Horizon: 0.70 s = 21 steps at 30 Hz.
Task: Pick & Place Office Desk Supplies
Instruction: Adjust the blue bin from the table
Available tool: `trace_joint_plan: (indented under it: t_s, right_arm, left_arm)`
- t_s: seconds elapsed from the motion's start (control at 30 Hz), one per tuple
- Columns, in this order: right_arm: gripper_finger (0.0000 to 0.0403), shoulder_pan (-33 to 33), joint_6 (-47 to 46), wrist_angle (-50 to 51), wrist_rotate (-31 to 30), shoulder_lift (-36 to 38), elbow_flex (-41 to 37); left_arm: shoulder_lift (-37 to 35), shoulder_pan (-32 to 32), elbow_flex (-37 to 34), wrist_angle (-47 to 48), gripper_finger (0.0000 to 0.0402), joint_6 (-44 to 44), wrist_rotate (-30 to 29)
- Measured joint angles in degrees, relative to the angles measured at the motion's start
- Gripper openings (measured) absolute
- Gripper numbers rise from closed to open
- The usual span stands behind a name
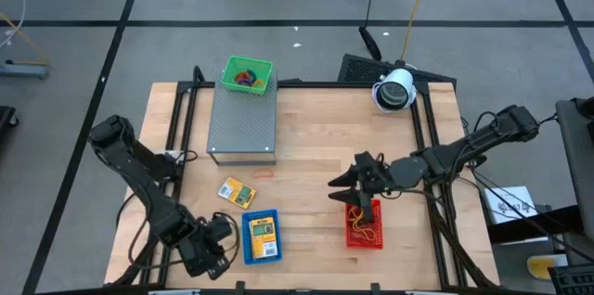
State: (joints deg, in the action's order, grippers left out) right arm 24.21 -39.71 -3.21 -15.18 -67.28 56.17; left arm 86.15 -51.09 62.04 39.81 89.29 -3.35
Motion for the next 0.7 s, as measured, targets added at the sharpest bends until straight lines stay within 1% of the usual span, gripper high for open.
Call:
trace_joint_plan:
  t_s: [0.1, 0.2, 0.3, 0.47, 0.6, 0.7]
  right_arm:
    - [0.0180, 0.89, -0.21, -6.22, -0.04, 0.11, -2.52]
    - [0.0180, 1.59, -0.20, -8.83, 0.00, 0.04, -4.24]
    - [0.0180, 2.03, -0.18, -9.58, -0.02, 0.06, -4.90]
    - [0.0180, 2.60, 1.24, -9.51, -0.02, 0.06, -5.08]
    - [0.0180, 2.55, 2.23, -9.62, -0.03, 0.06, -5.08]
    - [0.0180, 2.54, 3.20, -10.13, -0.02, 0.06, -5.08]
  left_arm:
    - [0.00, -0.58, -4.36, -3.25, 0.0081, 2.66, -0.39]
    - [0.00, -0.33, -7.21, -3.61, 0.0081, 4.31, -1.31]
    - [0.00, 0.72, -9.19, -3.64, 0.0081, 4.11, -2.07]
    - [0.00, 3.22, -11.32, -4.67, 0.0081, 0.43, -2.84]
    - [1.35, 7.42, -12.23, -9.55, 0.0081, -5.22, -3.15]
    - [3.70, 11.11, -12.24, -13.13, 0.0081, -9.30, -1.85]
